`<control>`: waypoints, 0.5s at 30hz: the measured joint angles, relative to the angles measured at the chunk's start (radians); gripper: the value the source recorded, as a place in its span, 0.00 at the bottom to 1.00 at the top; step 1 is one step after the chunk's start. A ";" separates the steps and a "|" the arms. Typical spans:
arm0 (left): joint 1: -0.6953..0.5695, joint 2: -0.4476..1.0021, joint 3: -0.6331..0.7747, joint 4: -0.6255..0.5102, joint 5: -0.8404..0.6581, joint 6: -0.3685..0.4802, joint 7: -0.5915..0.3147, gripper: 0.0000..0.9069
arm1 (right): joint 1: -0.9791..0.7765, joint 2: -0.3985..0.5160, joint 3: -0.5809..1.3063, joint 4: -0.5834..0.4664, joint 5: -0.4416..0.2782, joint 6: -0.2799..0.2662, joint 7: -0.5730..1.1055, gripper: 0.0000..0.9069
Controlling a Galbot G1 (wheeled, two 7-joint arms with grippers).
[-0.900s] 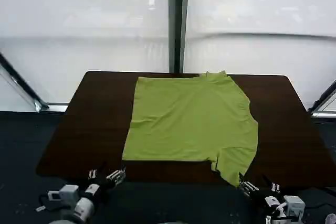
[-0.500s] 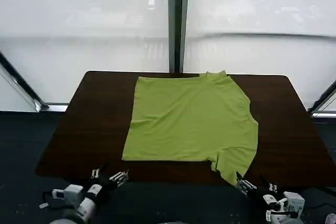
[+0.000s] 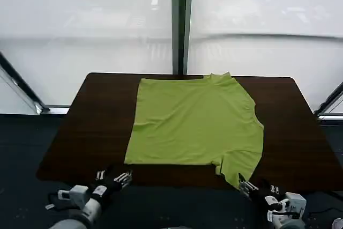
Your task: Fold and organize the clothes.
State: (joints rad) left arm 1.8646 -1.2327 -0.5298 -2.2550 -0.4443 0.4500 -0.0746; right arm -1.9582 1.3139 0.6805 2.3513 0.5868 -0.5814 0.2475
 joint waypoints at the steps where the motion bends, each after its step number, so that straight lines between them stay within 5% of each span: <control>1: 0.000 -0.001 0.001 0.001 0.000 0.000 0.000 0.40 | 0.000 0.000 0.000 -0.003 0.000 0.001 -0.001 0.10; 5: 0.000 -0.007 0.003 0.004 0.000 -0.004 0.001 0.26 | 0.000 0.000 0.001 -0.009 0.000 0.002 -0.005 0.03; 15: -0.010 -0.018 0.010 0.020 -0.001 -0.015 0.000 0.16 | -0.012 0.000 0.007 -0.008 0.000 0.003 -0.011 0.00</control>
State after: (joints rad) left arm 1.8544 -1.2506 -0.5200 -2.2354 -0.4450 0.4347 -0.0741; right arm -1.9700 1.3139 0.6876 2.3431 0.5873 -0.5782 0.2362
